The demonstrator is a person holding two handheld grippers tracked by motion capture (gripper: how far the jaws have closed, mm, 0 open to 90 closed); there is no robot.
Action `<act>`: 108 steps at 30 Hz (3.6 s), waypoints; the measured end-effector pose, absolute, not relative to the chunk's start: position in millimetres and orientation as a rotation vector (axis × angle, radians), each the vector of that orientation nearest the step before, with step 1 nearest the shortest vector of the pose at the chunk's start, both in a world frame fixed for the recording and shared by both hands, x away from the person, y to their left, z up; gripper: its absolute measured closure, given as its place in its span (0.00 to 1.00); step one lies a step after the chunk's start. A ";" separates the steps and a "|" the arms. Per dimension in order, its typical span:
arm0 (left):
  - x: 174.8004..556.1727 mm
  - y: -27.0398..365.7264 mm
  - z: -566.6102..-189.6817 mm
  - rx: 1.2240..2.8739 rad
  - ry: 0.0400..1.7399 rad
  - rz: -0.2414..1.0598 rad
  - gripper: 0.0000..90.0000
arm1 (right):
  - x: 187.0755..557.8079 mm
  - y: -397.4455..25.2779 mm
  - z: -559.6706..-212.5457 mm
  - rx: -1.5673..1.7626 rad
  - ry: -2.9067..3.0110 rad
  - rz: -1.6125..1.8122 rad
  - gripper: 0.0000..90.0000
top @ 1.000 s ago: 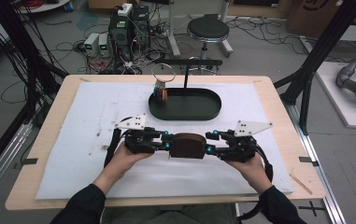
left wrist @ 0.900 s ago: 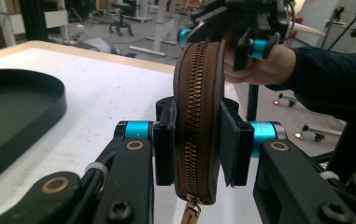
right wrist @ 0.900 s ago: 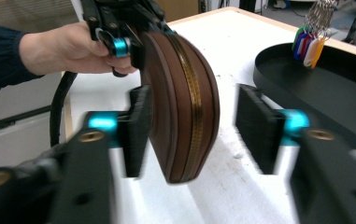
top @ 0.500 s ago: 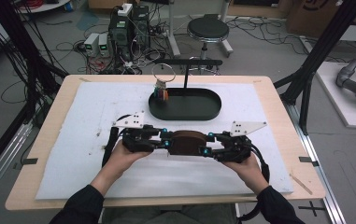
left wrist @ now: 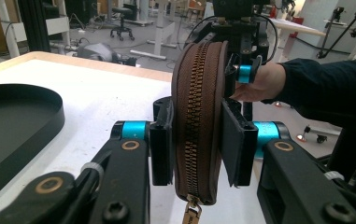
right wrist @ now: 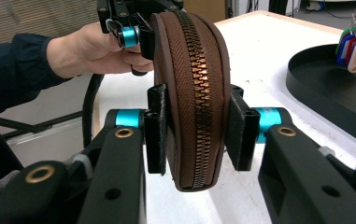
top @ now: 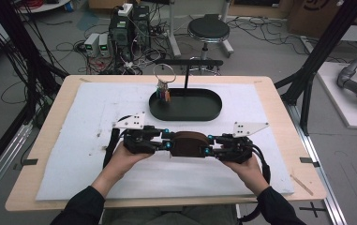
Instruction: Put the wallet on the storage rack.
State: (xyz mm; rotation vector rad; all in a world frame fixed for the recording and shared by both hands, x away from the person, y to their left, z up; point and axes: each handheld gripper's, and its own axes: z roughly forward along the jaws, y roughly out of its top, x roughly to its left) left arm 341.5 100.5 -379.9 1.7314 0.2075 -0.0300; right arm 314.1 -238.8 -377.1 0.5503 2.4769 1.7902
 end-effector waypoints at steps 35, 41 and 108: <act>312.4 156.6 -378.5 1.714 0.438 0.305 0.35 | 339.0 -250.8 -365.4 0.742 2.204 1.685 0.76; 308.0 166.6 -390.5 1.708 0.505 0.355 0.35 | 359.4 -249.0 -364.8 0.821 2.144 1.658 0.76; 305.7 160.6 -400.6 1.738 0.485 0.360 0.35 | 466.3 -195.0 -438.4 1.152 2.081 1.340 0.70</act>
